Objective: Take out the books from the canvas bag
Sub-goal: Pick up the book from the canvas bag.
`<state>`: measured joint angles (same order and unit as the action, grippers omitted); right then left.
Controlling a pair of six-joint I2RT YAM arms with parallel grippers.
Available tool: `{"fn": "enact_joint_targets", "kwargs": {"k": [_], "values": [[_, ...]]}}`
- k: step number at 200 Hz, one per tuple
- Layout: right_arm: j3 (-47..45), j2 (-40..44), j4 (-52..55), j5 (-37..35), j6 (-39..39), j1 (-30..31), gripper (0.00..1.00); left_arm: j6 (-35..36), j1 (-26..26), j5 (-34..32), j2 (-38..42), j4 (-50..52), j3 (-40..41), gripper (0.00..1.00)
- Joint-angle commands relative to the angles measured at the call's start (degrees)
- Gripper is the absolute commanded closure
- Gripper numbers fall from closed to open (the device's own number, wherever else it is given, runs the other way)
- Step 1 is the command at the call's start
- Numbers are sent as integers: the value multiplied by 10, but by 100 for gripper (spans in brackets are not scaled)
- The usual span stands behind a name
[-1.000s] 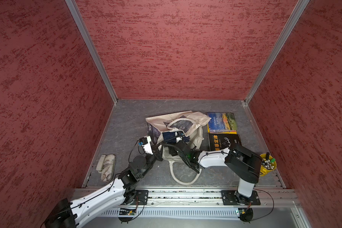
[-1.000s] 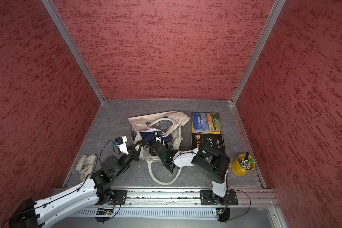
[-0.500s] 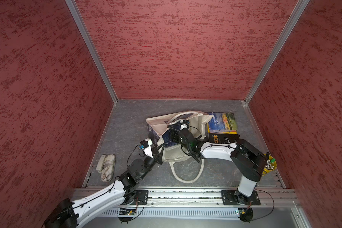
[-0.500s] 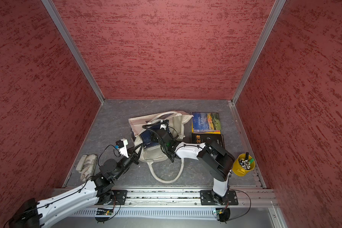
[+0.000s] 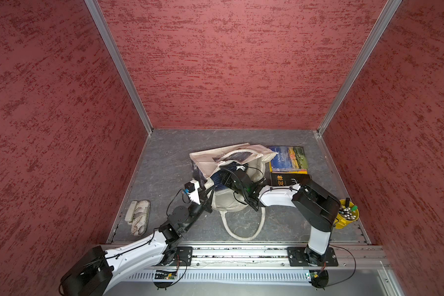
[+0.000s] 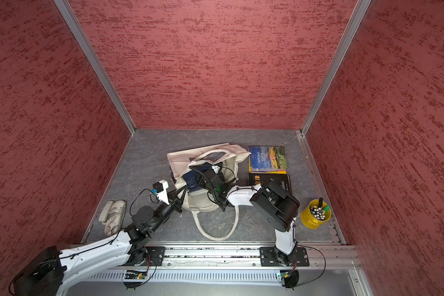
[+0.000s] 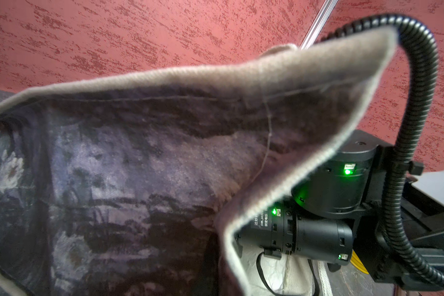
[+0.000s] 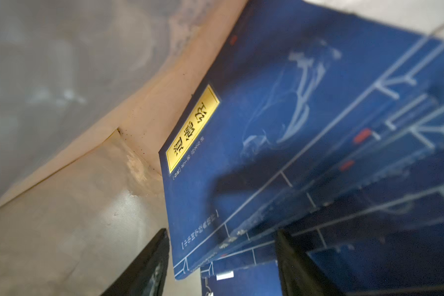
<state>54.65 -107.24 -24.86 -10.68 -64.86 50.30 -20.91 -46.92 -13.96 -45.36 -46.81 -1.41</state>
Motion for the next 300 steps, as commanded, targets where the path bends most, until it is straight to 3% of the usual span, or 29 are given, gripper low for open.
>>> {"fn": "enact_joint_targets", "kwargs": {"k": [1, 69, 175, 243, 300], "values": [[-7, -23, -24, -6, -49, -6, 34, 15, 4, 6, -9, -41, 9, 100], [0, -42, -91, -26, -43, -31, 55, 23, 6, -9, -12, -47, 12, 100], [45, -69, -86, -36, -43, -46, 57, 37, 6, -24, -6, -33, 6, 100], [110, -80, -74, -50, -16, -52, 64, 37, 5, -14, -11, -35, 5, 100], [151, -109, -47, -47, -26, -54, 62, 37, 4, -10, -10, -34, 4, 100]]}}
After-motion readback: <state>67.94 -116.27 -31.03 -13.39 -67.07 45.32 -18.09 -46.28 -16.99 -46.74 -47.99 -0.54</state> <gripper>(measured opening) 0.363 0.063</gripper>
